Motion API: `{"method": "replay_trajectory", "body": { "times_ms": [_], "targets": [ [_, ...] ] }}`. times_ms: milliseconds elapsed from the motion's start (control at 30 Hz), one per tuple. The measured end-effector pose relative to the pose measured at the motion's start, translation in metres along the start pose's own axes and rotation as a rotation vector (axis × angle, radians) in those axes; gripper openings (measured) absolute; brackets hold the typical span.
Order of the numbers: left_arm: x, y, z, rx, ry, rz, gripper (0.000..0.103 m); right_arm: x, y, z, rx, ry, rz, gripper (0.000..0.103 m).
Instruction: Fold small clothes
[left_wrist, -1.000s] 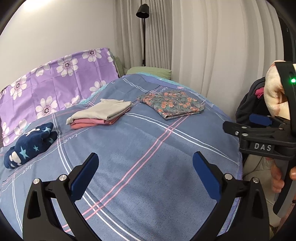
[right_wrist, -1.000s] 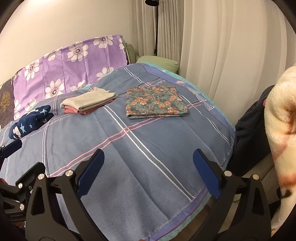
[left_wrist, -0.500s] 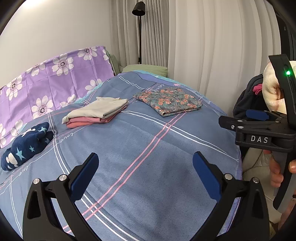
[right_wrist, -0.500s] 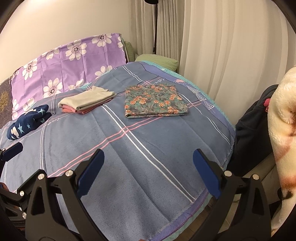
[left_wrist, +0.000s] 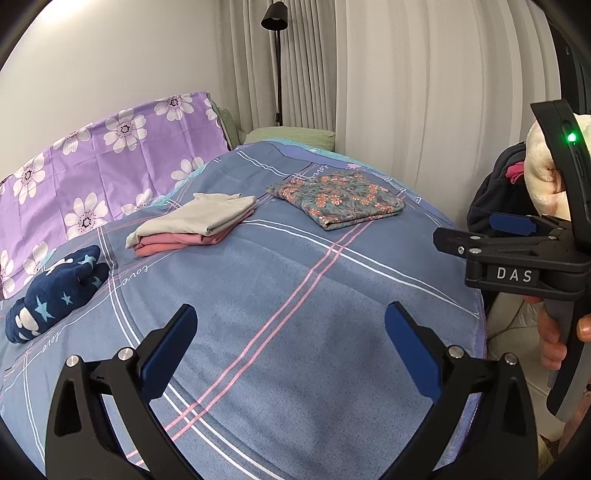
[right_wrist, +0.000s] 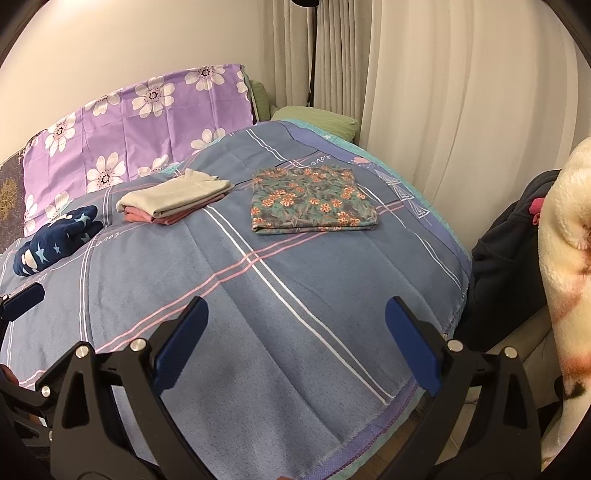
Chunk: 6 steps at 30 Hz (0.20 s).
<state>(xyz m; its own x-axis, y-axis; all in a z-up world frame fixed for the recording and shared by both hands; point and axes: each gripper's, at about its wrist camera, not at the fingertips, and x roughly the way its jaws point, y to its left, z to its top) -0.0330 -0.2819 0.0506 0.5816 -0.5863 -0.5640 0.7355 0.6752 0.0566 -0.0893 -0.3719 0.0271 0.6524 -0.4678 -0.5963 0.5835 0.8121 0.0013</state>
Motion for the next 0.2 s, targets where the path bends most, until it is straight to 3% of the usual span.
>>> {"method": "replay_trajectory", "body": {
  "times_ms": [200],
  "targets": [
    [-0.0022, -0.0013, -0.0011, 0.011, -0.006, 0.009, 0.102, -0.0010, 0.0009, -0.0003, -0.002, -0.004, 0.000, 0.098]
  ]
}}
